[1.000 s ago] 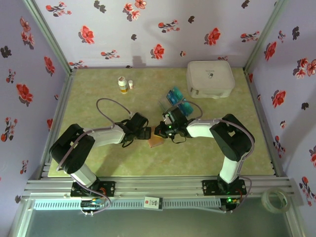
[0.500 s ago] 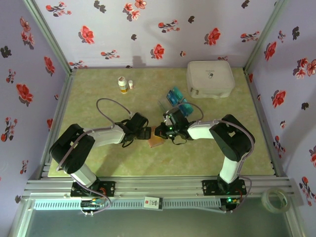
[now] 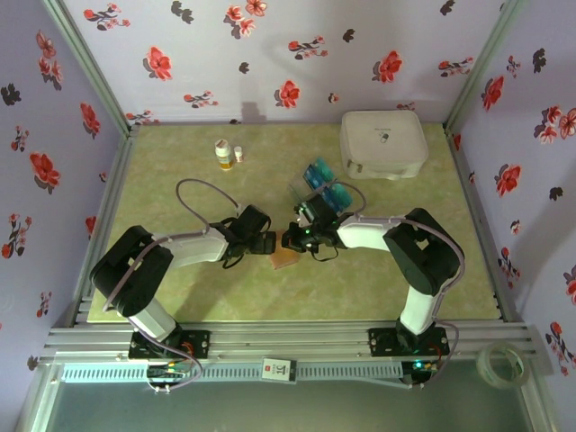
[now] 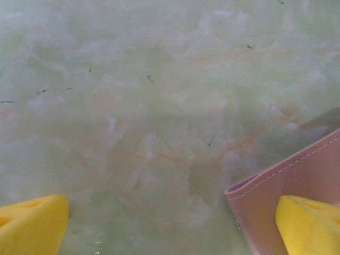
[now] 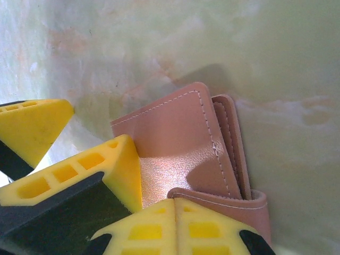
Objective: Put the credit cards into the card holder
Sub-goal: Close the button on the card holder, then reset both arms
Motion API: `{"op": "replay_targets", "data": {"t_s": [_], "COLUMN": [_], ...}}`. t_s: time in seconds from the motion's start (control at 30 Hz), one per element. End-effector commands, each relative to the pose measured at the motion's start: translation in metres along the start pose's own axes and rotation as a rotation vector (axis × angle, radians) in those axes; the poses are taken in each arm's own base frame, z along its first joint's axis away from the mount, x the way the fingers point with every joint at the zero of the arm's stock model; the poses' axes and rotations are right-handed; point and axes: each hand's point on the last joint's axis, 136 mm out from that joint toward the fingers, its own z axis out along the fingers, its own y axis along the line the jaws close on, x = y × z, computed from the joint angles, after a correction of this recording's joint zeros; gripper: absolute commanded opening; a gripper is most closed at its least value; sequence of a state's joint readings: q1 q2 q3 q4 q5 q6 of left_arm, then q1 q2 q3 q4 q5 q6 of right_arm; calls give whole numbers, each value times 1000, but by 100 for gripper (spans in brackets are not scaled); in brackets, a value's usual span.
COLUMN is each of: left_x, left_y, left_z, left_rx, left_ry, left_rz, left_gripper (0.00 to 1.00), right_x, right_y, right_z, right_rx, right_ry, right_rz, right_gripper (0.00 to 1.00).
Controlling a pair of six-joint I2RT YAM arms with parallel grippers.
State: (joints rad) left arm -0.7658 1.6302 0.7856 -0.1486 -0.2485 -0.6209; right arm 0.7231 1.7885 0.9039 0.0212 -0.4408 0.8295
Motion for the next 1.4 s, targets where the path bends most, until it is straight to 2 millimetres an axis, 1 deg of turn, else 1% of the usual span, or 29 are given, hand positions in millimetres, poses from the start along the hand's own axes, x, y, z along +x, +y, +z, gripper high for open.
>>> {"op": "replay_targets", "data": {"t_s": [0.0,0.1,0.2,0.3,0.33,0.37,0.4,0.47,0.53,0.57,0.63,0.7,0.73,0.8,0.87,0.97,1.07,1.13,1.17,1.27,1.37], "left_x": [33,13,-12,-42,-51,-62,-69,-87,-102,-109,-122,-131,-133,-139,-142,-139,-131,-126,-125,-121,-119], "left_y": [8,5,5,12,16,21,25,38,54,64,89,115,130,149,168,194,217,228,232,242,248], "left_z": [9,1,-13,-33,-41,-50,-58,-76,-91,-99,-113,-125,-131,-140,-145,-146,-139,-132,-129,-120,-108], "left_rx": [-22,-7,5,12,13,12,13,10,1,-9,-40,-79,-103,-131,-179,-257,-334,-365,-377,-405,-426], "left_ry": [136,100,53,-10,-31,-54,-73,-121,-167,-198,-266,-328,-352,-419,-513,-618,-616,-593,-588,-589,-593], "left_rz": [52,36,7,-28,-39,-52,-61,-81,-111,-132,-183,-232,-260,-256,-243,-228,-219,-217,-208,-194,-175], "left_gripper": [100,100,100,100,100,100,100,100,100,100,100,100,100,100,100,100,100,100,100,100,100], "right_x": [33,18,0,-18,-22,-26,-29,-36,-43,-49,-58,-68,-73,-84,-93,-100,-98,-96,-96,-95,-96], "right_y": [-43,-8,32,70,82,91,98,109,110,107,94,76,64,37,2,-52,-107,-138,-151,-185,-206], "right_z": [0,-2,-15,-41,-53,-67,-79,-108,-134,-150,-179,-212,-229,-265,-302,-352,-370,-372,-369,-353,-340], "right_rx": [176,105,23,-43,-58,-64,-71,-86,-77,-56,0,87,148,275,438,663,818,897,925,1008,1074], "right_ry": [105,65,9,-62,-86,-113,-140,-200,-261,-305,-388,-506,-573,-713,-879,-1143,-1235,-1231,-1224,-1181,-1153], "right_rz": [65,9,-46,-102,-127,-149,-169,-200,-224,-230,-234,-236,-237,-221,-172,-74,18,74,94,107,107], "right_gripper": [3,20,37,53,60,76,98,99,99,99,99,99,99,99,99,99,99,99,99,99,99]}}
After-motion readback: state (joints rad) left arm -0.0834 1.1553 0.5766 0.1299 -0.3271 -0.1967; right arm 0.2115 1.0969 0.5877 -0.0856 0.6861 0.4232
